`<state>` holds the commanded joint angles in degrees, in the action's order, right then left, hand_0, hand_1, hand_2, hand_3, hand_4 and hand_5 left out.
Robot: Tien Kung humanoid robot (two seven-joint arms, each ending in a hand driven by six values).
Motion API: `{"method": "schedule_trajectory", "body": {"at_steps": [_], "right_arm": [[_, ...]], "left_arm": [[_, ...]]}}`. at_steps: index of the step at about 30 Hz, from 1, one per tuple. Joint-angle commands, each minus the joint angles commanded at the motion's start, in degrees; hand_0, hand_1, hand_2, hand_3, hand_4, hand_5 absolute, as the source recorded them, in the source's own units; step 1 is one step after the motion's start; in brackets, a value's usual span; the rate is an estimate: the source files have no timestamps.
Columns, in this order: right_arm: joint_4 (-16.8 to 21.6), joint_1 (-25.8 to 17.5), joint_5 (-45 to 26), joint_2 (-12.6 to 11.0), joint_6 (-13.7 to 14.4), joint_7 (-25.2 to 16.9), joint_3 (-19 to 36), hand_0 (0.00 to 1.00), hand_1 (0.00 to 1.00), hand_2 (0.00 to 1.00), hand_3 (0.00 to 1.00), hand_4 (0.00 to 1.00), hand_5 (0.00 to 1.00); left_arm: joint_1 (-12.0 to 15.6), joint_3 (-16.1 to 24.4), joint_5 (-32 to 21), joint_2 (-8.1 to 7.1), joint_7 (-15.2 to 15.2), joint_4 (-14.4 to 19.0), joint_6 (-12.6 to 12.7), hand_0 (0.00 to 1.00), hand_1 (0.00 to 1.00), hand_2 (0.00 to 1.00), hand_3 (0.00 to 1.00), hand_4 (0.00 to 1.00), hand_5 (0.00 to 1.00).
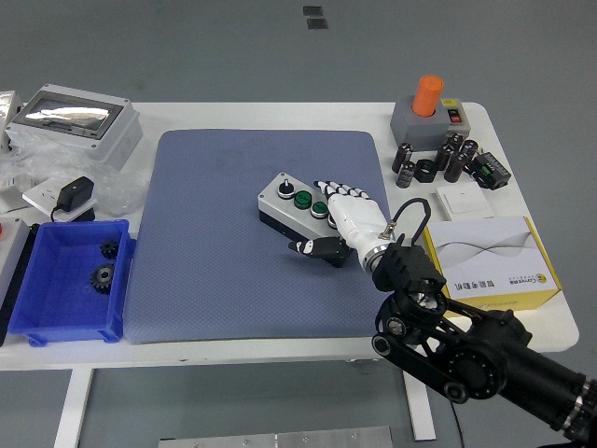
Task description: Pick up the button,place it on the desk,press the button,press the button
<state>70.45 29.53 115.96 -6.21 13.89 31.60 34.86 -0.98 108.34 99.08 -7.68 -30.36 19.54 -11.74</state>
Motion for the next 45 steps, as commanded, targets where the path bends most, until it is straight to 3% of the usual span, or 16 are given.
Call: {"method": "schedule_trajectory", "body": {"at_steps": [6,7,12,13,18,19,24,25,36,37,42,43,45], "right_arm": [[-1.24,0.05,0.05,0.25,0.13,0.62,0.1,0.998,0.998,0.998,0.998,0.998,0.527],[-1.42,0.07,0.19,0.26,0.18,0.88,0.2,0.959,0.996,0.998,0.998,0.998,0.461],[-1.83,0.19,0.35,0.23,1.03,1.87,0.31,0.959,0.996,0.998,0.998,0.998,0.461],[-1.93,0.22,0.29,0.21,1.3,2.01,0.2,0.769,0.922,0.969,0.998,0.956,0.348],[-2.35,0.43,0.41,0.04,2.12,2.66,-1.07,0.769,0.922,0.969,0.998,0.956,0.348],[-2.39,0.5,0.5,0.01,2.07,2.77,-1.39,0.418,0.73,0.861,0.998,0.933,0.309],[-2.54,1.09,1.05,-0.14,1.33,3.27,-3.69,0.418,0.73,0.861,0.998,0.933,0.309],[-2.58,1.2,1.16,-0.13,1.38,3.35,-4.1,0.223,0.511,0.686,0.998,0.809,0.159],[-4.34,1.46,1.99,-0.12,1.7,2.01,-2.62,0.187,0.467,0.641,0.998,0.773,0.135],[-4.46,1.45,2.26,-0.11,1.57,1.83,-2.27,0.147,0.423,0.542,0.998,0.729,0.127],[-4.53,1.4,3.96,-0.08,0.98,1.01,-0.41,0.147,0.423,0.542,0.998,0.729,0.127],[-4.51,1.37,4.15,-0.07,0.89,0.91,-0.22,0.106,0.348,0.422,0.754,0.514,0.134],[-4.44,1.29,4.45,-0.07,0.68,0.73,-0.04,0.106,0.348,0.422,0.754,0.514,0.134]], "left_arm": [[-0.02,0.04,0.01,0.02,0.31,0.03,0.09,0.865,0.862,0.826,0.934,0.998,0.967],[-0.03,0.06,0.04,0.01,0.38,0.05,0.11,0.862,0.859,0.826,0.932,0.998,0.964],[-0.11,0.22,0.31,-0.02,0.76,0.05,0.23,0.862,0.859,0.826,0.932,0.998,0.964],[-0.13,0.25,0.36,-0.02,0.86,0.03,0.25,0.86,0.858,0.824,0.926,0.998,0.964],[-0.15,0.42,0.62,-0.02,1.31,-0.04,0.32,0.86,0.858,0.824,0.926,0.998,0.964],[-0.15,0.45,0.66,-0.03,1.39,-0.06,0.32,0.858,0.855,0.822,0.92,0.998,0.961],[-0.22,0.65,0.91,-0.02,1.87,-0.2,0.28,0.858,0.855,0.822,0.92,0.998,0.961],[-0.24,0.7,0.99,0.0,1.98,-0.23,0.24,0.855,0.854,0.819,0.911,0.998,0.958],[-0.27,1.16,1.98,0.06,3.2,-0.64,0.16,0.855,0.852,0.817,0.91,0.998,0.954],[-0.28,1.25,2.15,0.04,3.41,-0.71,0.15,0.854,0.852,0.817,0.906,0.998,0.953],[-0.25,1.79,3.19,0.05,4.75,-1.23,0.08,0.854,0.852,0.817,0.906,0.998,0.953],[-0.26,1.9,3.39,0.05,4.98,-1.32,0.07,0.852,0.851,0.815,0.905,0.998,0.951],[-0.26,2.15,3.89,0.06,5.53,-1.54,0.02,0.852,0.851,0.815,0.905,0.998,0.951]]}}
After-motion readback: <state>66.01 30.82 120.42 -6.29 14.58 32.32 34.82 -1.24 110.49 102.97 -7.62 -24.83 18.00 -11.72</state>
